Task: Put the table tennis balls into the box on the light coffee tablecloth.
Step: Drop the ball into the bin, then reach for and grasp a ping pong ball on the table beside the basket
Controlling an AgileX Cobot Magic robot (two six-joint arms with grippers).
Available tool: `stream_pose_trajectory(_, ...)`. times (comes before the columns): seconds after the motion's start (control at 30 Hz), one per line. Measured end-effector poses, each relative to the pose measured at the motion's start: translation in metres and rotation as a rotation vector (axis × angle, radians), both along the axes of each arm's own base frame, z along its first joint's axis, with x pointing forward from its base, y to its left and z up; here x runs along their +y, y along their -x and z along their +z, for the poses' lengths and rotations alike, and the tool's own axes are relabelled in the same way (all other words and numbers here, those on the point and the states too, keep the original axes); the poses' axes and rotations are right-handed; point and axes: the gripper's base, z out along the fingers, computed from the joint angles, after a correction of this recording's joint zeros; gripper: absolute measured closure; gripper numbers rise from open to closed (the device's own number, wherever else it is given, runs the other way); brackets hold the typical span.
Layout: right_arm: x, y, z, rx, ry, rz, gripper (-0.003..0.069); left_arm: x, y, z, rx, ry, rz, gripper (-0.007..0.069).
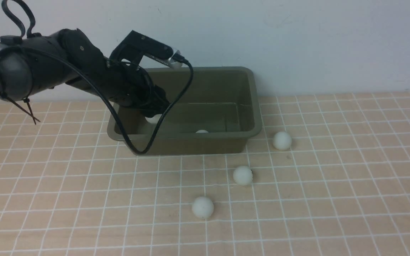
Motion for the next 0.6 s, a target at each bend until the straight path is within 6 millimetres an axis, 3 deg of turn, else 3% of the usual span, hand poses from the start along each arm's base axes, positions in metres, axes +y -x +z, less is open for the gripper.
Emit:
stream_pose_trajectory(0.1,0.000,0.000,0.000,0.000,0.000,0.000,0.0220,-0.005,0.008,0.019,0.078,0.069,-0.017,0.0133)
stream_pose_trajectory(0.2,0.000,0.000,0.000,0.000,0.000,0.000,0.0220,-0.007,0.025,0.048,0.153,0.105,-0.067,0.0149)
stream_pose_trajectory(0.3,0.000,0.000,0.000,0.000,0.001,0.000,0.0220,-0.007,0.044,0.074,0.206,0.105,-0.127,0.0213)
stream_pose_trajectory(0.4,0.000,0.000,0.000,-0.001,0.001,-0.001,0.0220,-0.006,0.064,0.088,0.307,0.101,-0.183,0.0314)
stream_pose_trajectory(0.6,0.000,-0.001,0.002,-0.021,-0.002,-0.006,0.0220,-0.007,0.068,0.087,0.389,0.123,-0.134,0.0493)
